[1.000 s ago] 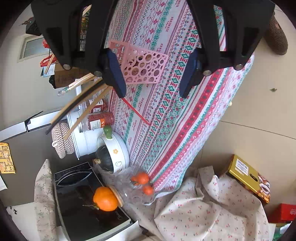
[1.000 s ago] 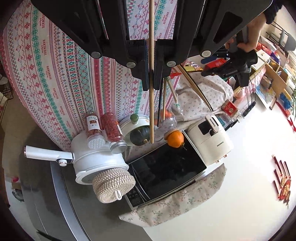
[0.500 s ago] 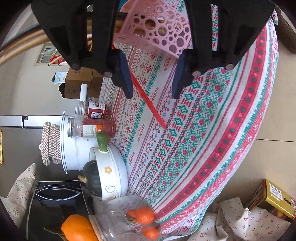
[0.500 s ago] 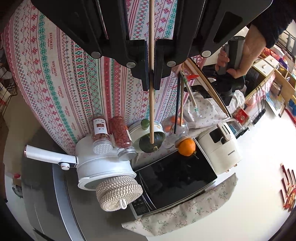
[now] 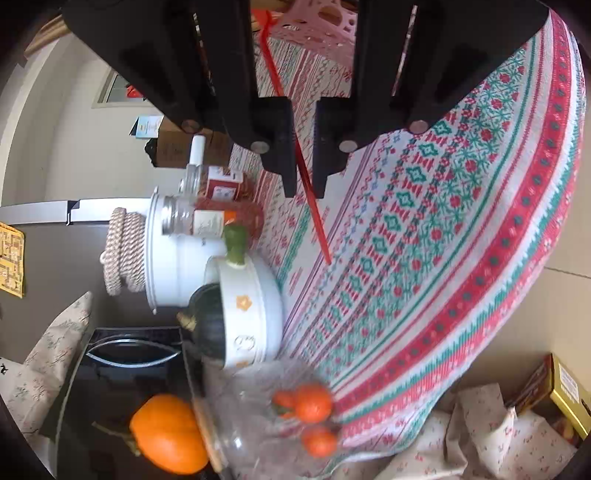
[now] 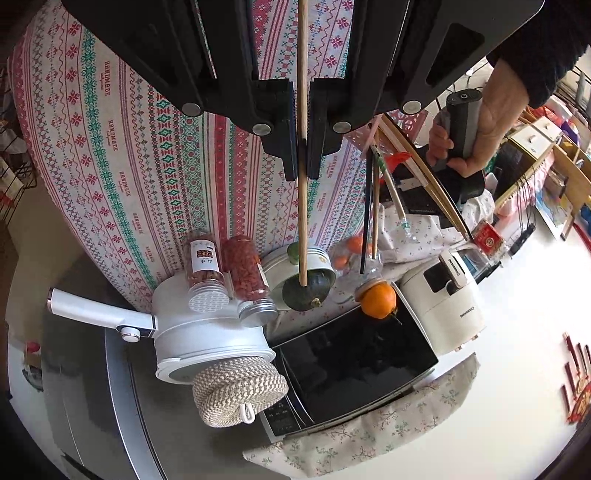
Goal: Organize utensils
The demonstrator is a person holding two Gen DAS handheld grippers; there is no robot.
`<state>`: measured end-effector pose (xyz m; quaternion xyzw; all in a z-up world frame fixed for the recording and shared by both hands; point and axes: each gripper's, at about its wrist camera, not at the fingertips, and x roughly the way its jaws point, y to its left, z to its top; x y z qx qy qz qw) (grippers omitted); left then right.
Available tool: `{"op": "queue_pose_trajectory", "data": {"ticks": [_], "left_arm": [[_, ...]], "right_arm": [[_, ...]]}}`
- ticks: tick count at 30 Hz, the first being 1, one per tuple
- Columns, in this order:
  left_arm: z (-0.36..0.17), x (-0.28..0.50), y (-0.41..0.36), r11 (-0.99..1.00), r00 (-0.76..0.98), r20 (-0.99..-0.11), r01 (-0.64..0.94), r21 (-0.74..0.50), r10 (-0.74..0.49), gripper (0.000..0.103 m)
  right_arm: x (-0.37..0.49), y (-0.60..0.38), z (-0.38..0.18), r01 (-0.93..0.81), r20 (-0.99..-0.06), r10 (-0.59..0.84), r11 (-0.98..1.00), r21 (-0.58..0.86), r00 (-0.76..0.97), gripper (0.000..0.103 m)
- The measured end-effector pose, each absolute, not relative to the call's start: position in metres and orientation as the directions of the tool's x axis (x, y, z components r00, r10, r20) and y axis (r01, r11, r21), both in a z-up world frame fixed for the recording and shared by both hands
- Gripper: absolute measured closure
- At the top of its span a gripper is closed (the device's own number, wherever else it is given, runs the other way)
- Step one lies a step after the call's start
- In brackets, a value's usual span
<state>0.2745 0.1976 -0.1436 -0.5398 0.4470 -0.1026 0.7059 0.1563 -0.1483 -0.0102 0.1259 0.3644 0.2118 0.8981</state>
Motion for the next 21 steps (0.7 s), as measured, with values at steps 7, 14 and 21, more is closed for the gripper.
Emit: {"op": "queue_pose_trajectory", "data": {"ticks": [7, 14, 21], "left_arm": [[-0.071, 0.245, 0.252, 0.42, 0.808, -0.436, -0.263, -0.869, -0.396, 0.1], [-0.009, 0.196, 0.274, 0.508, 0.913, -0.333, -0.175, -0.843, -0.237, 0.1], [0.059, 0.136, 0.249, 0.713, 0.968, -0.218, -0.063, -0.699, -0.128, 0.1]], "right_arm": [[0.148, -0.153, 0.0, -0.298, -0.571, 0.486, 0.869, 0.395, 0.662, 0.098], [0.142, -0.157, 0.009, -0.302, -0.544, 0.501, 0.858, 0.416, 0.673, 0.098], [0.135, -0.16, 0.017, -0.306, -0.516, 0.514, 0.846, 0.436, 0.686, 0.098]]}}
